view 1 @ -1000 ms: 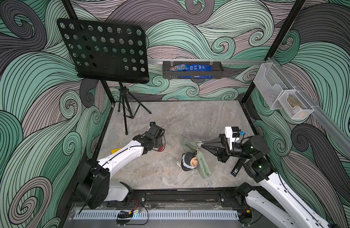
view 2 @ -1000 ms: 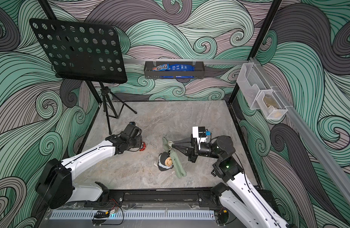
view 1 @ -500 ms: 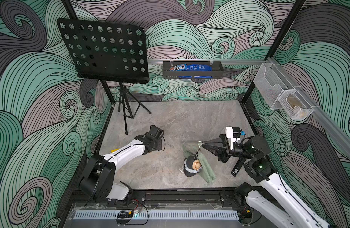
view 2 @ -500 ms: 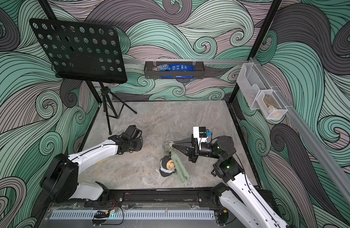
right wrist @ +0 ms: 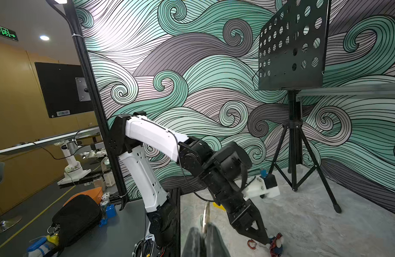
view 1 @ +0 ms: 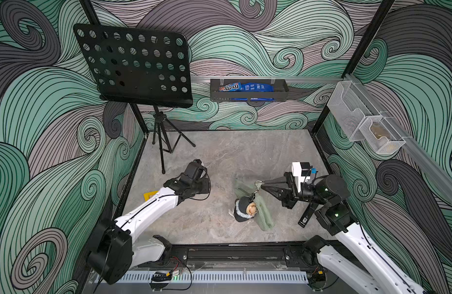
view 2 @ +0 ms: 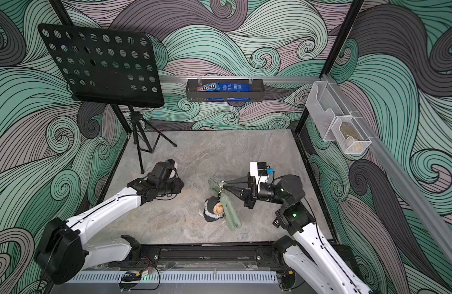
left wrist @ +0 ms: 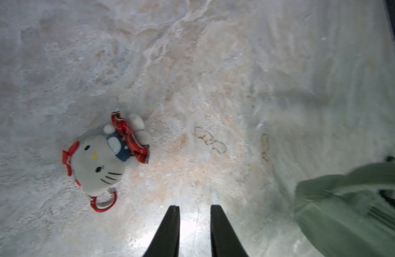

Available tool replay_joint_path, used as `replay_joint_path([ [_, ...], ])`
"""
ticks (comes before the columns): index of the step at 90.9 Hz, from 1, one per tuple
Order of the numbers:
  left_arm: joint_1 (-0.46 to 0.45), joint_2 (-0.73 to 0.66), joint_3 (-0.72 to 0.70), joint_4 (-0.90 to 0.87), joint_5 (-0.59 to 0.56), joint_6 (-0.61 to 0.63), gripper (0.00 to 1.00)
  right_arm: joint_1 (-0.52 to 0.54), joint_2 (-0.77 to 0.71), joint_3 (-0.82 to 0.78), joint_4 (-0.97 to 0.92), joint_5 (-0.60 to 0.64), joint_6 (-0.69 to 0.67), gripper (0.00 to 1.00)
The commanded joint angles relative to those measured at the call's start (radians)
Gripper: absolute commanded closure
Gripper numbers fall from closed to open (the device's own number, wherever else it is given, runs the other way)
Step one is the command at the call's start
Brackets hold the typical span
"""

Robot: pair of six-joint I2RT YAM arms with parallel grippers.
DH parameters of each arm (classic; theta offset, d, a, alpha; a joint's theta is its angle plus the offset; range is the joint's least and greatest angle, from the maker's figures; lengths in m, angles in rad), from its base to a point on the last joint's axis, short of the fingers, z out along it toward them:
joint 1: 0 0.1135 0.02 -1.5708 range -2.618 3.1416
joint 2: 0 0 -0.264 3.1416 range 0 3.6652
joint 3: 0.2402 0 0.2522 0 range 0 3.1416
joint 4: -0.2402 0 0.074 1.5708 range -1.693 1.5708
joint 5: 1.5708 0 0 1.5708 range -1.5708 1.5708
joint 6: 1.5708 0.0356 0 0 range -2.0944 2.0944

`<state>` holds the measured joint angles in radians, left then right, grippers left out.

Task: Remove the decoration from the bag
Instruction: Adjust the bag.

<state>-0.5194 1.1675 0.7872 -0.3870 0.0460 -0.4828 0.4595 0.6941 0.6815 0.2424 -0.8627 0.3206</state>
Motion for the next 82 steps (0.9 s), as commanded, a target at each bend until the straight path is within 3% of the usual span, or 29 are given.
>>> replay_joint_path([
  [1, -0.021, -0.154, -0.001, 0.104, 0.182, 0.049, 0.71, -0.004, 0.000, 0.038, 0.045, 0.037, 0.050, 1.00],
  [15, -0.107, -0.335, 0.012, 0.189, 0.278, 0.113, 0.68, -0.005, -0.002, 0.030, 0.095, 0.088, 0.118, 1.00],
  [29, -0.280, -0.412, 0.013, 0.328, 0.299, 0.170, 0.65, -0.003, -0.003, 0.002, 0.206, 0.085, 0.209, 1.00],
  [55, -0.448, -0.308, 0.089, 0.427, 0.343, 0.267, 0.64, 0.016, 0.025, -0.018, 0.297, 0.085, 0.261, 1.00],
  [82, -0.501, -0.227, 0.158, 0.430, 0.285, 0.342, 0.64, 0.052, 0.040, -0.022, 0.320, 0.103, 0.265, 1.00],
])
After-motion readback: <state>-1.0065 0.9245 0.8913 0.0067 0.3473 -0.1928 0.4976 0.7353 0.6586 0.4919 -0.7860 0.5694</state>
